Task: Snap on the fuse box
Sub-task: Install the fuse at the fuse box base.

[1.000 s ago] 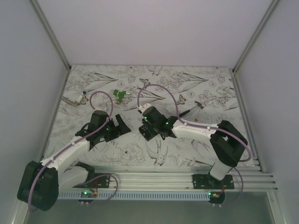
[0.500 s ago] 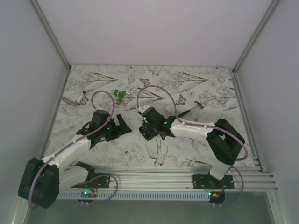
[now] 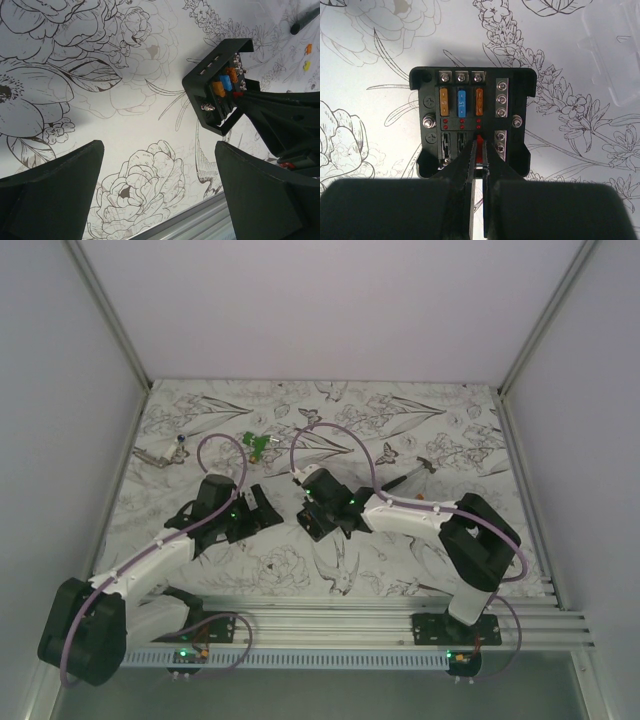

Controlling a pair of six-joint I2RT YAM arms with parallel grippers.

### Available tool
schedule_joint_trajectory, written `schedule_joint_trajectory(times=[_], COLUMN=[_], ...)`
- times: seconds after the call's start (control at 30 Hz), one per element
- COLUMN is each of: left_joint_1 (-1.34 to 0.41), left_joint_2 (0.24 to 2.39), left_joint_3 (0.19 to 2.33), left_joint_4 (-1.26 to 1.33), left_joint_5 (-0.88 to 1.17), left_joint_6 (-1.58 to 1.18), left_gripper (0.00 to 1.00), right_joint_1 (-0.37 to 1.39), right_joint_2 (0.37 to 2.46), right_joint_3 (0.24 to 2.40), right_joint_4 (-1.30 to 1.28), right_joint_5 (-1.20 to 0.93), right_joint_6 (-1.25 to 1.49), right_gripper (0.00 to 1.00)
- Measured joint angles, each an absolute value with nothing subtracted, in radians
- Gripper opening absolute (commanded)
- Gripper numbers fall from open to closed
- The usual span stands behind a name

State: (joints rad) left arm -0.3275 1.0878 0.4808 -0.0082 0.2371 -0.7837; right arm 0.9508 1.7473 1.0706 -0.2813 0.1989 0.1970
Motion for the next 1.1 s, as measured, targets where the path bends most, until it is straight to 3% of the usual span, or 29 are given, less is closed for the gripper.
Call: schedule_joint_trajectory(times=[1.1], left_joint_1=[-0.4], left_joint_2=[1.165], left_joint_3=[0.528], left_joint_4=[-0.009], left_joint_5=[0.208], left_joint_6=[-0.766], left_gripper=[0.99], right_joint_1=[0.908], right_joint_2=[1.785], right_joint_3=[1.133], right_joint_4=[-0.353], right_joint_5=[0.178], right_joint_6=[0.202], right_gripper=[0.0])
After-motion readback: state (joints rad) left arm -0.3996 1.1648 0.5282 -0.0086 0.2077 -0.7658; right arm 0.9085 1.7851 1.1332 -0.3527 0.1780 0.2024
